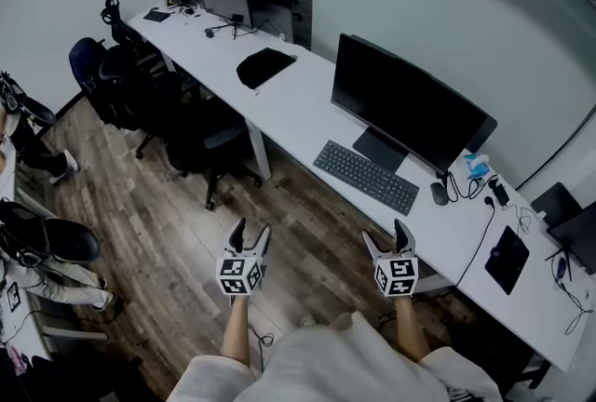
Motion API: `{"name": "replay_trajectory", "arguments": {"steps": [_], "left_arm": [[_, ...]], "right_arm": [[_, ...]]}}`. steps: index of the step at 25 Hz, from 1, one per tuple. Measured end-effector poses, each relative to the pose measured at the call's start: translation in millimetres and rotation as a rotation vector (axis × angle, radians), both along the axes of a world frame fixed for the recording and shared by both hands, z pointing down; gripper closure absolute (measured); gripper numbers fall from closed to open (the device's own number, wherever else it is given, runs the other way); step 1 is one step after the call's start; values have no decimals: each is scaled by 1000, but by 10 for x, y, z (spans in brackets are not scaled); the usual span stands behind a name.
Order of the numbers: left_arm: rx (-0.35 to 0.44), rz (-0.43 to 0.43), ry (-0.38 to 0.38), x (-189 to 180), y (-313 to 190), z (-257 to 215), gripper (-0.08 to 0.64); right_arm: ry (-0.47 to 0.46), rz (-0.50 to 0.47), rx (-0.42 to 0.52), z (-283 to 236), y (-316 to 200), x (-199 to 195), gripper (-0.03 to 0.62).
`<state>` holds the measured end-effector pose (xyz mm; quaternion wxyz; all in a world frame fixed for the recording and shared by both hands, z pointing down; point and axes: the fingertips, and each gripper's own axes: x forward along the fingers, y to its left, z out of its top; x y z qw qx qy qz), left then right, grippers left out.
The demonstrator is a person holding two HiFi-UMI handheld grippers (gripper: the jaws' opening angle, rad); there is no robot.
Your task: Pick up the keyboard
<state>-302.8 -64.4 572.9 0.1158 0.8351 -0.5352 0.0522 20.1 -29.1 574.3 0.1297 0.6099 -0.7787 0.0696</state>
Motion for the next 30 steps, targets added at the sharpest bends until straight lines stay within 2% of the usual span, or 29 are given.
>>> {"name": "replay_trajectory", "arguments": {"steps": [16,30], "left_arm": [[-22,28,-13,120,-533,140,278],[-27,-25,-32,360,-1513,90,278]], "right_arm": [[-13,31,-19,160,-484,141,224],[-36,-10,-20,212,-1674,399,224]]}}
